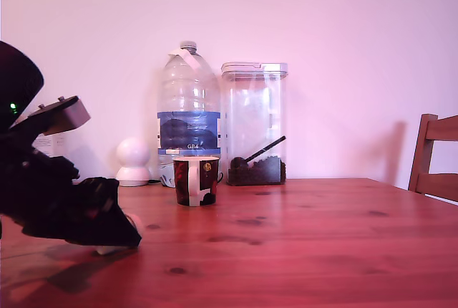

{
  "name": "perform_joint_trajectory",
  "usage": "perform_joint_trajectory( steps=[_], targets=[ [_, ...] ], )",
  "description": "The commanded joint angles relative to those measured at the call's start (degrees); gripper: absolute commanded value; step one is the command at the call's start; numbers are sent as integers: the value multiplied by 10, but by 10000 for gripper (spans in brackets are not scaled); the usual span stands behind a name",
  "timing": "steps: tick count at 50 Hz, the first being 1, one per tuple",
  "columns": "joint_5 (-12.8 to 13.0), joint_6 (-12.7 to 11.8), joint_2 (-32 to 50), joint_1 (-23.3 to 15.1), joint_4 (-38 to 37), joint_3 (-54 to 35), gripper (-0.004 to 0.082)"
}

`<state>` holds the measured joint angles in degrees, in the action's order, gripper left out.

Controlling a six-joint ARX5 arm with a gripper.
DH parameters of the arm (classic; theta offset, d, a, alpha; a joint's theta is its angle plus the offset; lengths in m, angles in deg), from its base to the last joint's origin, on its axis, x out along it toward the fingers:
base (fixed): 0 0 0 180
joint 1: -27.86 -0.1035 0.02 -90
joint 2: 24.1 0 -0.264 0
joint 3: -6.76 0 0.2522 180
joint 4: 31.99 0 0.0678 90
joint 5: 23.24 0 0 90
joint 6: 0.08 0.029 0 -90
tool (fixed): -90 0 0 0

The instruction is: Pick up the coffee capsules from the table one by one and drop them inside the nearest coffee cup

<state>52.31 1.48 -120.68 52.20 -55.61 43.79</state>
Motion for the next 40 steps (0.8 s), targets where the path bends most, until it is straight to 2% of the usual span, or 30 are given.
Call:
perform_joint_trajectory(
  steps=[1,7,18,24,29,40],
  targets=[
    [-1,0,-6,0,1,-4,406],
    [-6,0,-5,0,13,-4,282],
    [-18,0,-4,0,33,-4,177],
    [-19,0,2,0,36,-4,176],
    [-29,0,17,0,38,-4,176],
    [-31,0,104,0,75,-4,176]
  ],
)
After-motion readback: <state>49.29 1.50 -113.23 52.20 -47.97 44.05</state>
